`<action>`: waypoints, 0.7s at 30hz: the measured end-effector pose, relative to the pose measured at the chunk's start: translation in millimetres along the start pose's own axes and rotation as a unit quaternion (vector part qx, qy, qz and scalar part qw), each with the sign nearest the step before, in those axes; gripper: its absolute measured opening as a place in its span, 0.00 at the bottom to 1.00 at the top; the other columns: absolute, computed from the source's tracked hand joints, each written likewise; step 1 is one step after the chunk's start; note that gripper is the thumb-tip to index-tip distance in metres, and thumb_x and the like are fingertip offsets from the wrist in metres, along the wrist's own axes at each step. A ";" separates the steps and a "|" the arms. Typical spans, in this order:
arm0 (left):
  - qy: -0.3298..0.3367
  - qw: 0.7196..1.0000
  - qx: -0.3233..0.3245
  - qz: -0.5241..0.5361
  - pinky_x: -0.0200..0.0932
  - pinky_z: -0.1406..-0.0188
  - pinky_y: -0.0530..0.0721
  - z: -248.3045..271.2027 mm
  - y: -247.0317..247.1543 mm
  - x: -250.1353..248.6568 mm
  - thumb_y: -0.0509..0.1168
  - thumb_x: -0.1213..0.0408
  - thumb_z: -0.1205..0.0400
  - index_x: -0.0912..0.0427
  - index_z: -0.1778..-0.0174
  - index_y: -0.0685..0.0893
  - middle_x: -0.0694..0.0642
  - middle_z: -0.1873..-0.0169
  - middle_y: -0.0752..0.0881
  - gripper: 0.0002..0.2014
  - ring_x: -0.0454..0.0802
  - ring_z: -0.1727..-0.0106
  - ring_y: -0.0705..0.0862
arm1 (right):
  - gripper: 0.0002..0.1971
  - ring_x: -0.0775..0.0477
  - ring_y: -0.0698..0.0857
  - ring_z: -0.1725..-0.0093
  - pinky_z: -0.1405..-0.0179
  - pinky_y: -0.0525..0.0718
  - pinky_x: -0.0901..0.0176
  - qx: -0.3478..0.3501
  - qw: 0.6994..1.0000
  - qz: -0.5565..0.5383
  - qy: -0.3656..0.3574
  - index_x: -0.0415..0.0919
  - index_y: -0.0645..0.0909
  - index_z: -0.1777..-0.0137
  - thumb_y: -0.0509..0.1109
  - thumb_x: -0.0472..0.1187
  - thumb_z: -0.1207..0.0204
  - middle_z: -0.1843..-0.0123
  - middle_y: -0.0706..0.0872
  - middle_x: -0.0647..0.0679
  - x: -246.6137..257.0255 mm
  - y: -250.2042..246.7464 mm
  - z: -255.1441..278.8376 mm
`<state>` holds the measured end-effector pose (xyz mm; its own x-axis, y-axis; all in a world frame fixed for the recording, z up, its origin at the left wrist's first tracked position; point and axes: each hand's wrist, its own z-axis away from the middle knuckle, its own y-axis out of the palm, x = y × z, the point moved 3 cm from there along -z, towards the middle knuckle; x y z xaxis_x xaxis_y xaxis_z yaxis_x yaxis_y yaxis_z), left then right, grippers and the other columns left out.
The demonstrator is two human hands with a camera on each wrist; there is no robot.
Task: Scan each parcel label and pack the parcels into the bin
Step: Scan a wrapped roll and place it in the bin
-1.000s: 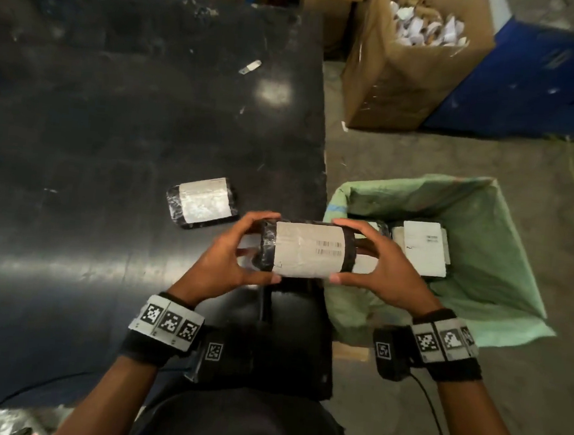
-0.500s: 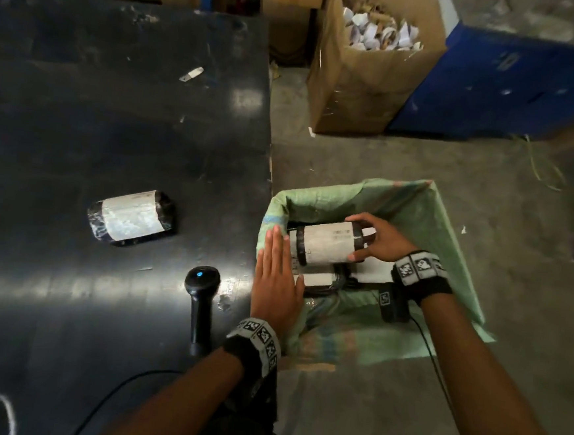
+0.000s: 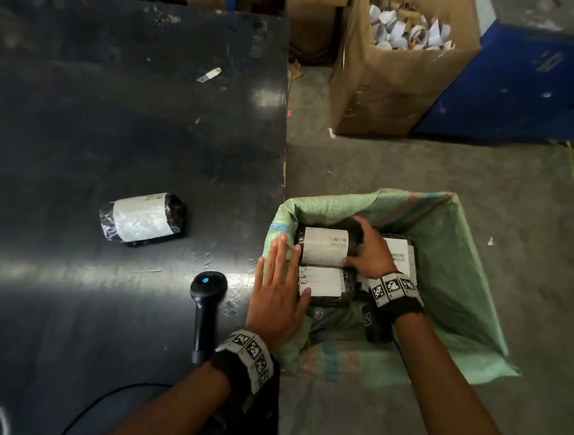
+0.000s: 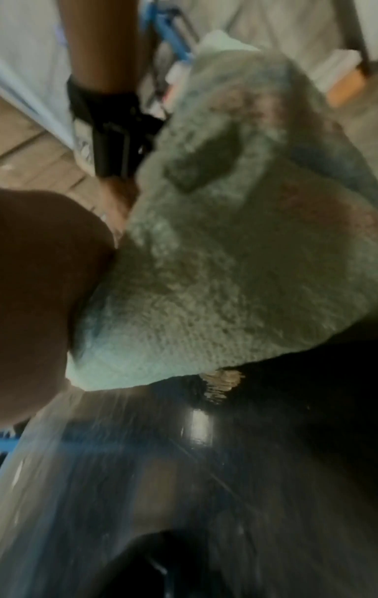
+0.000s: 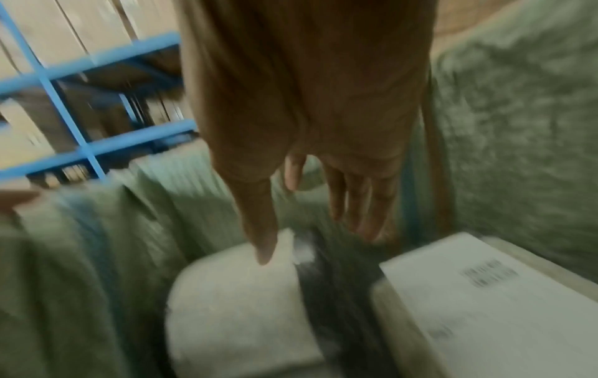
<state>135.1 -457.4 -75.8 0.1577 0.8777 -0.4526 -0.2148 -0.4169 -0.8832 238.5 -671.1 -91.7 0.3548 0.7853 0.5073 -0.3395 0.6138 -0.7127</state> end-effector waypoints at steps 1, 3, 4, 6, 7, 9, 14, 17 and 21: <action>0.010 0.999 0.000 0.036 0.59 0.11 0.52 1.4 -5.9 3.9 0.52 0.48 0.12 0.56 0.10 0.47 0.57 0.10 0.44 0.36 0.52 0.10 0.42 | 0.48 0.38 0.76 0.25 0.25 0.76 0.41 -0.030 1.000 -0.003 -0.003 0.50 0.63 0.18 0.83 0.35 0.36 0.24 0.75 0.39 9.3 -6.9 8.7; 0.021 0.994 -0.011 0.108 0.57 0.11 0.54 3.0 -25.3 23.2 0.54 0.48 0.11 0.52 0.10 0.51 0.53 0.10 0.51 0.34 0.49 0.10 0.47 | 0.39 0.41 0.75 0.25 0.26 0.76 0.41 -0.092 0.995 -0.004 -0.025 0.52 0.65 0.19 0.79 0.43 0.29 0.24 0.76 0.43 38.0 -19.2 35.4; 0.020 0.992 -0.030 0.124 0.57 0.12 0.56 3.3 -38.3 39.4 0.55 0.47 0.11 0.51 0.11 0.54 0.52 0.11 0.54 0.33 0.50 0.10 0.51 | 0.36 0.43 0.77 0.27 0.29 0.78 0.41 -0.122 0.992 -0.008 -0.044 0.54 0.67 0.21 0.77 0.47 0.27 0.26 0.78 0.45 54.5 -21.3 51.6; 0.004 0.989 -0.067 0.128 0.58 0.16 0.64 1.3 -67.5 83.7 0.56 0.45 0.14 0.51 0.12 0.61 0.54 0.13 0.62 0.33 0.54 0.12 0.60 | 0.30 0.46 0.80 0.31 0.33 0.80 0.45 -0.161 0.982 -0.050 -0.089 0.56 0.71 0.24 0.73 0.52 0.26 0.31 0.81 0.49 91.7 -14.4 86.2; -0.007 0.989 -0.080 0.126 0.60 0.17 0.67 -1.5 -81.8 109.3 0.57 0.44 0.15 0.53 0.14 0.64 0.57 0.14 0.65 0.33 0.57 0.14 0.64 | 0.28 0.49 0.81 0.33 0.34 0.80 0.48 -0.163 0.977 -0.081 -0.113 0.55 0.72 0.25 0.72 0.53 0.26 0.32 0.82 0.52 110.0 -5.4 101.0; -0.028 0.987 -0.111 0.110 0.62 0.19 0.71 -6.2 -110.6 163.5 0.60 0.43 0.18 0.58 0.16 0.68 0.62 0.18 0.71 0.36 0.61 0.18 0.70 | 0.27 0.53 0.82 0.37 0.37 0.82 0.54 -0.132 0.971 -0.134 -0.147 0.55 0.74 0.26 0.73 0.52 0.25 0.34 0.83 0.54 141.8 26.1 120.8; -0.131 0.983 -0.117 0.054 0.64 0.23 0.73 -7.7 -162.0 275.0 0.65 0.32 0.28 0.54 0.15 0.66 0.65 0.21 0.73 0.48 0.67 0.22 0.72 | 0.32 0.48 0.84 0.37 0.39 0.83 0.45 -0.021 0.991 -0.104 -0.087 0.58 0.69 0.25 0.68 0.65 0.29 0.34 0.82 0.51 172.4 140.5 129.6; -0.160 0.985 -0.038 0.048 0.67 0.21 0.69 -13.1 -170.1 325.5 0.79 0.37 0.32 0.48 0.13 0.59 0.65 0.19 0.70 0.55 0.67 0.19 0.68 | 0.41 0.44 0.78 0.26 0.28 0.77 0.45 0.026 0.996 -0.086 -0.029 0.56 0.62 0.20 0.60 0.73 0.31 0.26 0.78 0.47 171.1 186.5 130.2; -0.182 0.977 0.052 0.103 0.65 0.18 0.68 -21.2 -162.4 368.5 0.82 0.40 0.36 0.44 0.12 0.57 0.64 0.19 0.70 0.59 0.66 0.18 0.67 | 0.38 0.47 0.83 0.32 0.35 0.74 0.59 0.060 0.986 -0.151 0.041 0.54 0.58 0.18 0.64 0.67 0.24 0.28 0.82 0.44 156.5 215.5 129.5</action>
<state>248.6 -71.4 -101.7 -0.2476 0.8113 -0.5296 -0.3064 -0.5841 -0.7516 108.0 -405.5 -103.2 0.5236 0.5584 0.6434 -0.3058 0.8281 -0.4698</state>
